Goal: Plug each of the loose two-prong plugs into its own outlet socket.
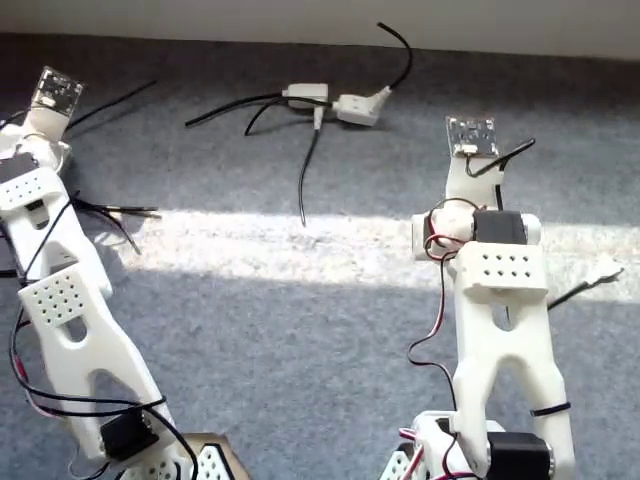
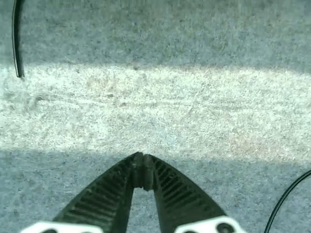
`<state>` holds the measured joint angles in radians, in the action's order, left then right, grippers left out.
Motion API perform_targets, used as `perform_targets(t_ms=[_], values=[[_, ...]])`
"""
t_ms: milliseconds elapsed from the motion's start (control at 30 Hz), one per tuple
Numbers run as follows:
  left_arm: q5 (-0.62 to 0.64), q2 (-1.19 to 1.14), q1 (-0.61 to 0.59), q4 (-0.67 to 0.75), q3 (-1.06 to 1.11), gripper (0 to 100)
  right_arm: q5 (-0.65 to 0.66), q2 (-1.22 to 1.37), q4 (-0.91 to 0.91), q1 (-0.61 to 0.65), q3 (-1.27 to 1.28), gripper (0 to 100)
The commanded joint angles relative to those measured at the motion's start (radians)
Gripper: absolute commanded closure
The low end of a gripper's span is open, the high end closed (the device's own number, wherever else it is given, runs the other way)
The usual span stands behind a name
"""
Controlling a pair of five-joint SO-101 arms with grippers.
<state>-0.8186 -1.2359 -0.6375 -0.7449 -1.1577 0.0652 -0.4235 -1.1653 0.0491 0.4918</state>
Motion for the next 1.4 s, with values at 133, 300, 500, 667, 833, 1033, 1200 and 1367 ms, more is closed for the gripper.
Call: perform_targets(t_ms=[133, 300, 500, 667, 833, 1033, 1200, 1367], values=[[-0.014, -0.045, -0.015, 0.009, -0.004, 77, -0.009, -0.028, 0.015, 0.008, -0.012, 99.1], [-0.091, -0.053, -0.008, 0.006, 0.001, 77, -0.009, -0.028, 0.013, 0.008, -0.012, 99.1], [-0.091, -0.053, -0.001, 0.071, -0.005, 77, -0.009, -0.028, 0.015, 0.008, -0.005, 99.1], [-0.094, -0.053, -0.007, 0.244, 0.004, 77, -0.009, -0.028, 0.015, 0.008, -0.005, 99.1], [-0.094, -0.065, -0.004, 0.241, 0.021, 77, -0.009, -0.028, 0.015, 0.008, -0.007, 99.1], [-0.150, -0.133, 0.004, 0.241, 0.019, 88, -0.009, -0.028, 0.015, 0.008, -0.008, 99.1], [-0.187, -0.157, 0.031, 0.241, 0.018, 97, -0.009, -0.028, 0.015, 0.008, -0.012, 99.1], [-0.186, -0.159, 0.142, 0.241, -0.090, 99, -0.009, -0.028, 0.015, 0.008, -0.012, 99.1]])
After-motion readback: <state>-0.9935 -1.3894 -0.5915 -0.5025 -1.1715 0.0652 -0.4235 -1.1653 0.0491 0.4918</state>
